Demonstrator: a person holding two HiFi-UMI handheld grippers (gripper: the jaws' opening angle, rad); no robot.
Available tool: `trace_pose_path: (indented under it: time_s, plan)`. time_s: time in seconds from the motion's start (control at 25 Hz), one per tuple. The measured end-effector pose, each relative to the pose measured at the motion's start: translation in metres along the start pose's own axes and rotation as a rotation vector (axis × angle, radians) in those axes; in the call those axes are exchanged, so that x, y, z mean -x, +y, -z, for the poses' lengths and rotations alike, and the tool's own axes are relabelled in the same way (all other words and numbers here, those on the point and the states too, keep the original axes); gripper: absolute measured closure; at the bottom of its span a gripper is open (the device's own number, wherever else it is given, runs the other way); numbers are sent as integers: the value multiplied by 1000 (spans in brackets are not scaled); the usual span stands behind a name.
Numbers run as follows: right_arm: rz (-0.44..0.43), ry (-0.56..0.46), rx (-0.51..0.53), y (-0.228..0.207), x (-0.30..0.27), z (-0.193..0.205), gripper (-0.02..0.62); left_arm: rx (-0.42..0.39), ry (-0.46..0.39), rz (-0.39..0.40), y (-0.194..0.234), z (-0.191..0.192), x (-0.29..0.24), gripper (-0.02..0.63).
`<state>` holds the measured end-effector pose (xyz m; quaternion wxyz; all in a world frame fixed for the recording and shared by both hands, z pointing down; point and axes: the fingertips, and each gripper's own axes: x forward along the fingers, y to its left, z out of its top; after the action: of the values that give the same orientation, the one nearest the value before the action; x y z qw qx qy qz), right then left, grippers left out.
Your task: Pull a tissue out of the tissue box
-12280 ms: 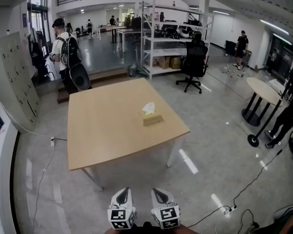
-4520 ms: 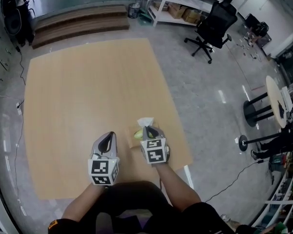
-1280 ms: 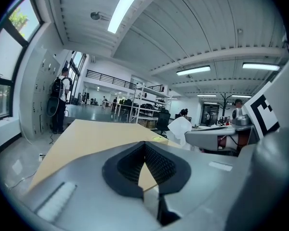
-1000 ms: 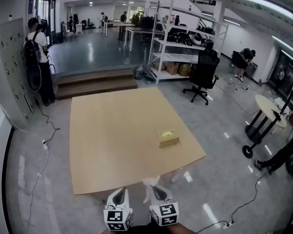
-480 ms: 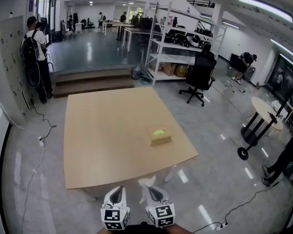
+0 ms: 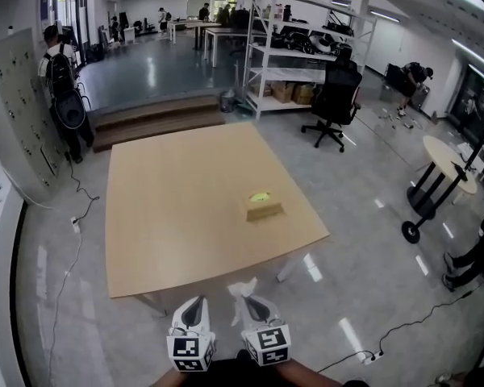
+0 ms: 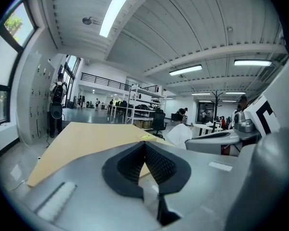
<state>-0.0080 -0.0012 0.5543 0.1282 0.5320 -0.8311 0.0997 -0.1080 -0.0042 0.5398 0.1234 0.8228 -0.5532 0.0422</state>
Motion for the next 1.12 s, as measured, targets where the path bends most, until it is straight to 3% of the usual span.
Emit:
trace_pose_path:
  time_s: [1.12]
  plan:
    - [12, 21, 14, 13, 8, 3, 600, 0, -2, 9, 7, 7, 10, 588]
